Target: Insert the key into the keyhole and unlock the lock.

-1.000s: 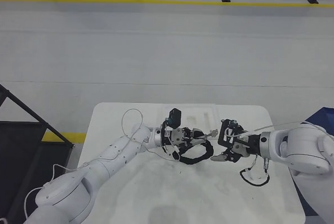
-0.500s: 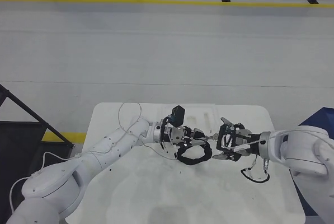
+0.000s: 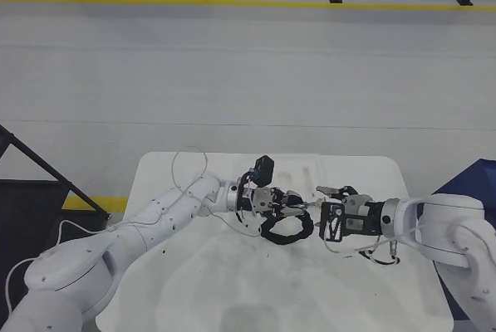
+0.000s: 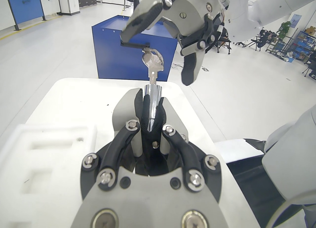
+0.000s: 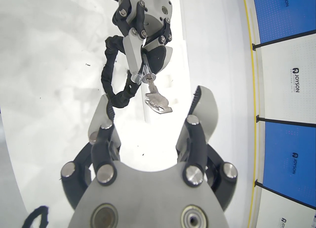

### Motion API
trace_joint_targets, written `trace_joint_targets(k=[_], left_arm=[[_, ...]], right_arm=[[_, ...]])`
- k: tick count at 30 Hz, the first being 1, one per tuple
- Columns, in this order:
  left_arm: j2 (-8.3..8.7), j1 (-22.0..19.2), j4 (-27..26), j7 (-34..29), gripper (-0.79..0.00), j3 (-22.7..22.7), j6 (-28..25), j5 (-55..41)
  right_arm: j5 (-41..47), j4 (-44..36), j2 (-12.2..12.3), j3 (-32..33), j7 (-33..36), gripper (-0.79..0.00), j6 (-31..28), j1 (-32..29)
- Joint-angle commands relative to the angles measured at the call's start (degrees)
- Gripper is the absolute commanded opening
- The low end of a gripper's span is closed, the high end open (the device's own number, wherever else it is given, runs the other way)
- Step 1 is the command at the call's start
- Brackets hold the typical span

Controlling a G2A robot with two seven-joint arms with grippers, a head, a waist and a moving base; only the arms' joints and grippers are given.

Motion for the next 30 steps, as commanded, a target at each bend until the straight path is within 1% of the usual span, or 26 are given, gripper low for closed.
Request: trace_joint_targets(k=[1, 4, 7, 9, 11, 15, 18, 24, 26, 30], left_arm=[[0.07, -0.3, -0.1, -0.2, -0.785, 0.5, 0.0, -0.5], [0.16, -0.3, -0.3, -0.7, -0.785, 0.6, 0.0, -1.1], [0.24, -0.4, -0.4, -1.2, -0.785, 0.6, 0.0, -1.4], [0.29, -0.4, -0.5, -1.5, -0.785, 0.6, 0.0, -1.8], [0.34, -0.4, -0.7, -1.7, -0.785, 0.6, 0.0, -2.0], [0.44, -0.3, -1.1, -1.8, -0.785, 0.6, 0.0, -2.2], [0.5, -0.2, -1.3, -1.7, -0.785, 0.6, 0.0, -2.1], [0.44, 0.3, -1.9, -1.8, -0.785, 0.6, 0.0, -1.6], [0.38, 0.4, -2.0, -1.6, -0.785, 0.6, 0.0, -1.4], [0.27, 0.4, -2.3, -0.6, -0.785, 0.6, 0.0, -0.2]], right_arm=[[-1.0, 0.0, 0.0, -0.3, -0.4, -0.52, -0.1, 0.0], [-2.0, 0.0, 0.1, -0.6, -1.0, -0.505, 0.1, 0.0], [-2.6, -0.3, 0.2, -0.6, -1.9, -0.536, 0.4, -0.1], [-2.8, -0.5, 0.2, -0.6, -2.2, -0.64, 0.5, -0.3], [-2.8, -0.5, 0.3, -0.5, -2.5, -0.785, 0.7, -0.4], [-1.0, 0.3, 0.4, -0.3, -3.4, -0.785, 1.8, -0.8], [2.1, 1.6, 0.4, 0.1, -4.8, -0.785, 2.0, -0.9], [6.6, 3.2, 0.5, 0.0, -3.5, -0.785, 4.4, -0.7], [9.5, 4.0, 0.5, -0.2, -3.0, -0.785, 5.2, -0.6], [15.8, 5.9, 0.5, -0.5, -0.3, -0.785, 8.8, -0.3]])
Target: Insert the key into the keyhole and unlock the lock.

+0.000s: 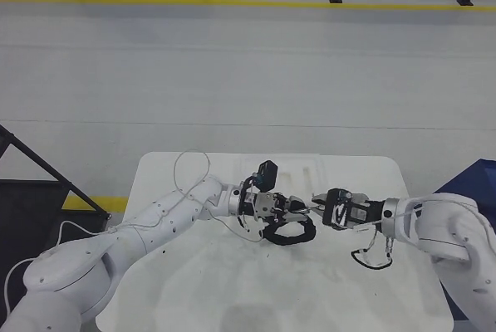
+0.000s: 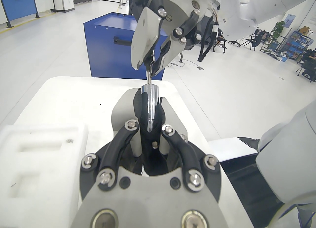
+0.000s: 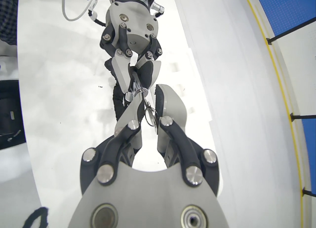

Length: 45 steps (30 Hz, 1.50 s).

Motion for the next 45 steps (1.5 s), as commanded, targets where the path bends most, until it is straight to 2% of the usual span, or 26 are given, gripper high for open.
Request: trace_joint_targets(k=[1, 13, 14, 15, 16, 25, 36, 45], left_arm=[[-0.04, -0.1, -0.1, 0.9, -0.785, 0.0, 0.0, 1.0], [-0.07, -0.1, 0.9, 8.4, -0.785, 0.0, 0.0, 10.4], [-0.1, -0.1, 1.0, 8.8, -0.785, 0.0, 0.0, 10.8], [-0.13, 0.1, 1.2, 9.1, -0.785, 0.0, 0.0, 11.2], [-0.15, 0.1, 1.7, 8.9, -0.785, 0.0, 0.0, 11.8], [0.23, 1.2, 4.0, 3.4, -0.785, 0.0, 0.0, 13.5], [1.78, 5.5, 2.4, -6.6, -0.785, 0.0, 0.0, 12.8], [1.1, 7.3, 0.4, -16.4, -0.785, 0.0, 0.0, 11.9]], right_arm=[[3.7, 0.5, 0.0, -0.1, 1.6, -0.785, 2.0, 0.1], [21.9, 0.9, 0.6, 0.8, 9.6, -0.785, 10.6, -0.5], [22.5, 0.8, 0.6, 1.1, 10.1, -0.631, 11.1, -0.6], [22.9, 0.7, 0.7, 1.5, 10.3, -0.369, 11.8, -0.8], [23.2, 0.6, 0.8, 1.9, 10.4, 0.0, 12.3, -1.1], [21.1, -1.8, 1.6, 6.3, 8.8, 0.0, 11.4, -4.7], [18.2, -3.0, 2.1, 9.7, 3.9, 0.0, 10.2, -8.9], [16.3, -3.2, 2.2, 10.1, 1.4, 0.0, 9.6, -10.1]])
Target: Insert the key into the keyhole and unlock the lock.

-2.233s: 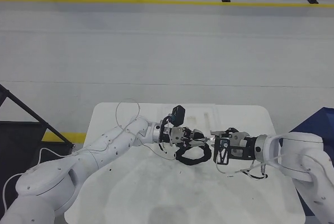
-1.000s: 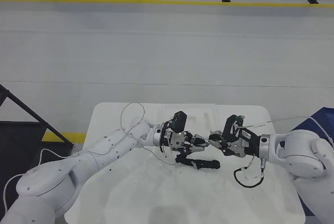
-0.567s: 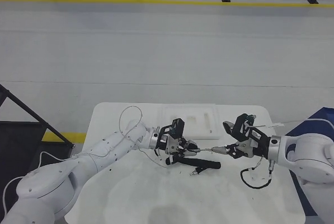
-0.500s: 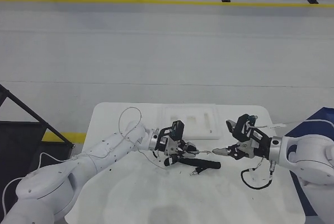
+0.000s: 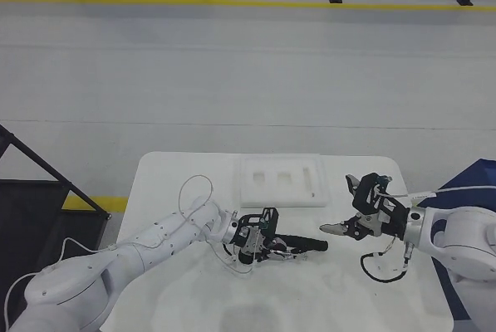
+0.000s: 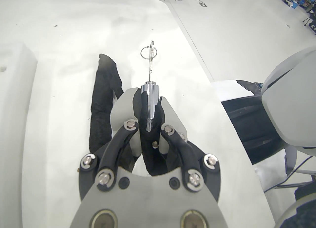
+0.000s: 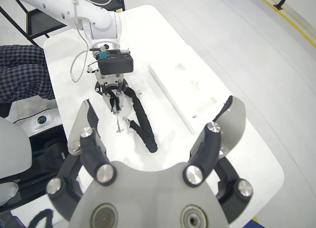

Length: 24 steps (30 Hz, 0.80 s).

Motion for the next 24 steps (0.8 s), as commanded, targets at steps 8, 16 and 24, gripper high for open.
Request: trace_joint_targets(k=[8, 16, 24], left_arm=[[-1.58, 0.3, 0.8, -6.4, 0.0, 0.0, 0.0, -4.6], [-0.36, -3.6, 0.9, -1.6, 0.0, -0.5, 0.0, -10.4], [3.78, -10.8, -0.8, 0.7, 0.0, -3.0, 0.0, -16.1]], right_arm=[[-1.9, 0.9, -0.1, -0.9, -3.0, 0.0, -1.5, 0.0], [-6.6, 5.2, -0.6, -4.0, -9.1, 0.0, -6.5, 4.0], [-11.9, 14.1, -1.8, -8.2, -18.3, 0.0, -14.8, 13.5]])
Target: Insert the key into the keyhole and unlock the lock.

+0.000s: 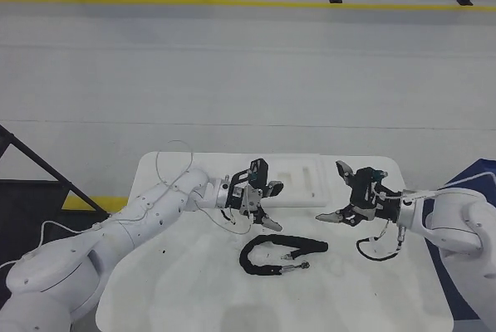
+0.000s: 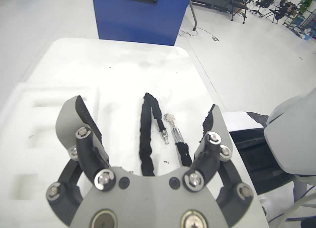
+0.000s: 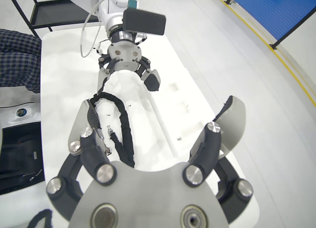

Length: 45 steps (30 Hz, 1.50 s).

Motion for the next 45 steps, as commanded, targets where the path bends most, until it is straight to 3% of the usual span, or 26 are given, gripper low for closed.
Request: trace_joint_targets(k=[1, 6, 13, 18, 23, 45], left_arm=[[1.16, -1.9, -1.1, -0.4, 0.0, -0.4, 0.0, -1.7], [3.93, -6.9, -3.8, -4.6, 0.0, -1.3, 0.0, -7.0], [6.96, -13.4, -7.5, -11.6, 0.0, -2.9, 0.0, -14.9], [8.29, -17.3, -9.0, -18.1, 0.0, -4.1, 0.0, -21.1], [8.48, -18.9, -8.8, -23.6, 0.0, -4.2, 0.0, -25.8], [8.48, -18.9, -8.8, -23.6, 0.0, -4.2, 0.0, -25.8]], right_arm=[[-0.4, 2.9, -0.3, -0.9, -1.8, 0.0, -1.8, 3.1], [3.8, 10.3, -0.8, -3.3, -1.1, 0.0, -6.4, 11.7], [17.0, 16.9, -0.6, -7.6, 10.2, 0.0, -6.4, 23.2], [23.9, 19.3, -0.1, -8.9, 16.5, 0.0, -6.4, 28.3], [27.1, 20.5, 0.1, -9.9, 18.8, 0.0, -6.4, 30.6], [27.1, 20.5, 0.1, -9.9, 18.8, 0.0, -6.4, 30.6]])
